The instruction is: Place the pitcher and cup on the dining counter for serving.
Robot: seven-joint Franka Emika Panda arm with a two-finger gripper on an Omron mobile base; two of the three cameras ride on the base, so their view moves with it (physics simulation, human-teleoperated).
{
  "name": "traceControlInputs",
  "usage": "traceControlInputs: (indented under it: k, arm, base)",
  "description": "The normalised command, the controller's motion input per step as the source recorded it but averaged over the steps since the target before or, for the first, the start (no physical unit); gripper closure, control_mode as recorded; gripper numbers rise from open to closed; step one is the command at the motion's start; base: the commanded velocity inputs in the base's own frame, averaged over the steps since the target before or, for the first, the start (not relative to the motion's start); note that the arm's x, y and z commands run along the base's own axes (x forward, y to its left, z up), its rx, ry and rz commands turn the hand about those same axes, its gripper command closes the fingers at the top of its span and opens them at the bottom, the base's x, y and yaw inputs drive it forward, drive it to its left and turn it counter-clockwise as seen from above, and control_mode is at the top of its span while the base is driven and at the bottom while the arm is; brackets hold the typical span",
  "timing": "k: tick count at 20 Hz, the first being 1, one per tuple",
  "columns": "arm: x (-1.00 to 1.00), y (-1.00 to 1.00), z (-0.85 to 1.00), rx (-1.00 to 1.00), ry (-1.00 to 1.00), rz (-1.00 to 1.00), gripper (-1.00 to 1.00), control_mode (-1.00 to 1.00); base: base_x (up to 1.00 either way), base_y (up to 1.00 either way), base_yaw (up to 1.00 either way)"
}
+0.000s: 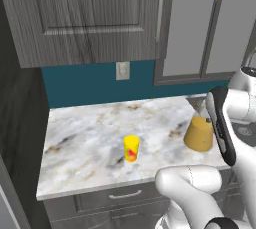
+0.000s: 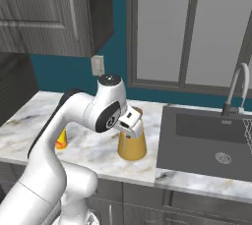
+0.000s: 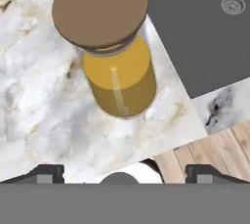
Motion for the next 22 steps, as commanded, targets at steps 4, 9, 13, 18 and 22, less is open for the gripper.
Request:
traceControlInputs:
  k: [4,9,13,18,22]
  arm:
    - [0.29,-0.33,-0.44,-0.01,0.00,0.00,-1.00,-1.00]
    - [0.46,-0.12,-0.33,-0.04,0.00,0.00,-1.00,-1.00]
    - [0.45,-0.01,-0.24,-0.01,0.00,0.00,-1.00,-1.00]
    - [0.37,0.00,-0.21,0.00,0.00,0.00,-1.00,-1.00]
    - [0.22,-0.03,-0.33,0.00,0.00,0.00,1.00,-1.00]
  base:
    - [0.00,0.00,0.00]
    - [0.00,0.00,0.00]
    - [0.00,0.00,0.00]
    - [0.00,0.00,0.00]
    - [0.00,0.00,0.00]
